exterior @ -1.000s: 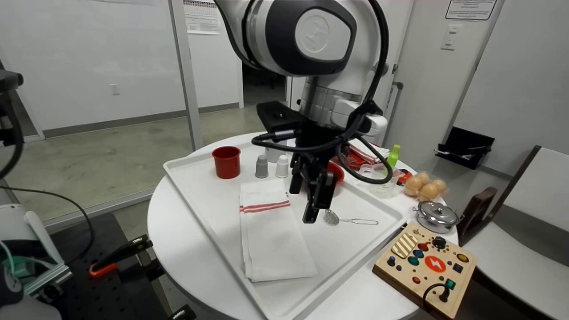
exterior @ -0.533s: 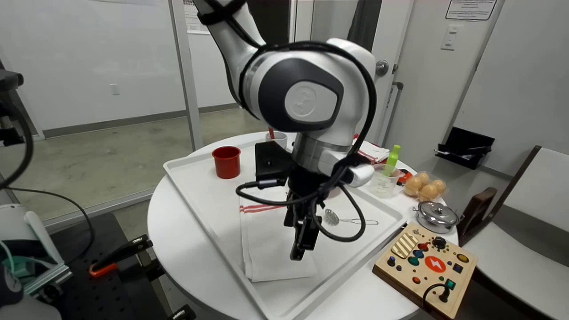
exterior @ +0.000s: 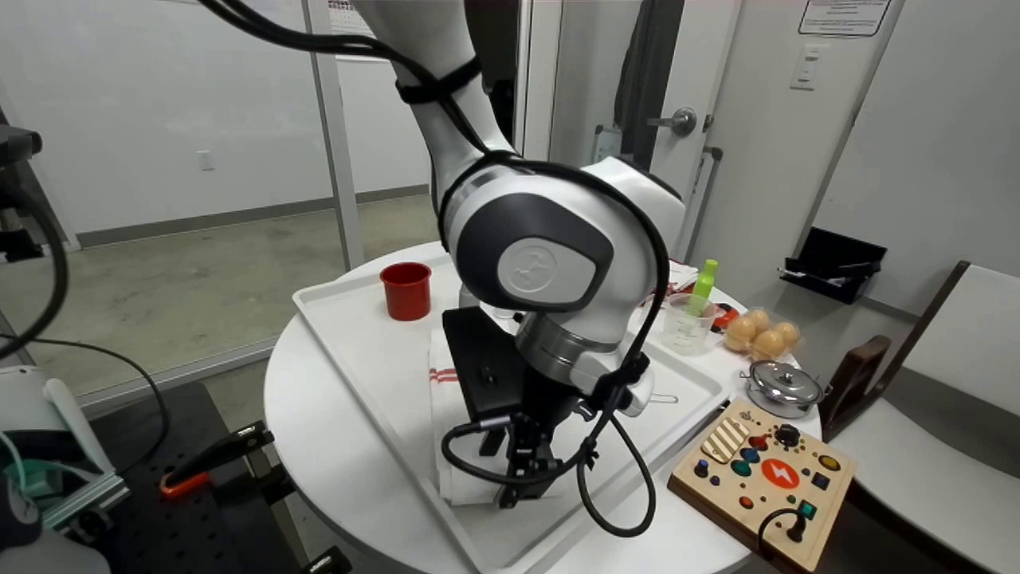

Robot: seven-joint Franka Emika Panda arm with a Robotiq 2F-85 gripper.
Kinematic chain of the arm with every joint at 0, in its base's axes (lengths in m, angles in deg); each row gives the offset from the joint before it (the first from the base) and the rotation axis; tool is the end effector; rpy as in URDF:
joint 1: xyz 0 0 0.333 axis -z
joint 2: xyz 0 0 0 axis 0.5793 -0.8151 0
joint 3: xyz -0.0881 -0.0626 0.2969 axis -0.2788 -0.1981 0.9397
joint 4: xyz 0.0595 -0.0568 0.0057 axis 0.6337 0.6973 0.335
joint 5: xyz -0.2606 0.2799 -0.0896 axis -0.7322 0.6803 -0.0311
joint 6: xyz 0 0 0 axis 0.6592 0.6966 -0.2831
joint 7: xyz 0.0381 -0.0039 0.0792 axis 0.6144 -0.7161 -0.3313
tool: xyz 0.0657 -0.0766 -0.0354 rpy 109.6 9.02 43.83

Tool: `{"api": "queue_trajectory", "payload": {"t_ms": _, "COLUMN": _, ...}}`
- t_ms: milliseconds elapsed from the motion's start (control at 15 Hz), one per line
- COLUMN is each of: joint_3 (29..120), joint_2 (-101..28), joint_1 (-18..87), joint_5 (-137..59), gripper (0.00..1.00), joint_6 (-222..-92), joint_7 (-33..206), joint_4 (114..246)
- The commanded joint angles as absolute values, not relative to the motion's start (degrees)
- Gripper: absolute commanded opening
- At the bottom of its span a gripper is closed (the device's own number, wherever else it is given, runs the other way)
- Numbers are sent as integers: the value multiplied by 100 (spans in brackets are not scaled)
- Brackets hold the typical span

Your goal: Fold the towel

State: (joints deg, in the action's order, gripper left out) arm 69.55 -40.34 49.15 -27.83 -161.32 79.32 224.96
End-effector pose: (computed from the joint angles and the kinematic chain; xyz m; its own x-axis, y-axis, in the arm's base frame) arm 0.4231 -0.1815 0.1499 0.8505 -0.4269 -0.3073 -0.4534 -0.8912 -0.0168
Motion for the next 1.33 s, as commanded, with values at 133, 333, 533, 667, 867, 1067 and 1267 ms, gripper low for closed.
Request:
{"api": "queue_trajectory", "payload": {"t_ms": 133, "joint_3": 7158, "joint_2": -4054, "joint_1": 5216, "joint_5": -2402, "gripper": 22, "joint_6": -16150, "joint_7": 6985, "joint_4": 22538}}
{"api": "queue_trajectory", "payload": {"t_ms": 333, "joint_3": 7190, "joint_2": -4029, "joint_1": 5236, "joint_5": -2386, "gripper": 7, "joint_6": -16124, "joint_7": 6821, "joint_4": 22533}}
{"api": "queue_trajectory", "payload": {"t_ms": 533, "joint_3": 7179, "joint_2": -3866, "joint_1": 5206, "joint_5": -2317, "gripper": 4, "joint_6": -15937, "joint_7": 6998, "joint_4": 22534}}
{"api": "queue_trajectory", "payload": {"t_ms": 667, "joint_3": 7132, "joint_2": -3544, "joint_1": 5156, "joint_5": -2280, "gripper": 7, "joint_6": -15758, "joint_7": 7185, "joint_4": 22588}}
{"api": "queue_trajectory", "payload": {"t_ms": 867, "joint_3": 7058, "joint_2": -3127, "joint_1": 5031, "joint_5": -2352, "gripper": 9, "joint_6": -15481, "joint_7": 7528, "joint_4": 22500}}
{"api": "queue_trajectory", "payload": {"t_ms": 1067, "joint_3": 7093, "joint_2": -2918, "joint_1": 4832, "joint_5": -2427, "gripper": 8, "joint_6": -15192, "joint_7": 7956, "joint_4": 22183}}
{"api": "queue_trajectory", "payload": {"t_ms": 1267, "joint_3": 7194, "joint_2": -3024, "joint_1": 4550, "joint_5": -2526, "gripper": 8, "joint_6": -15090, "joint_7": 8390, "joint_4": 21757}}
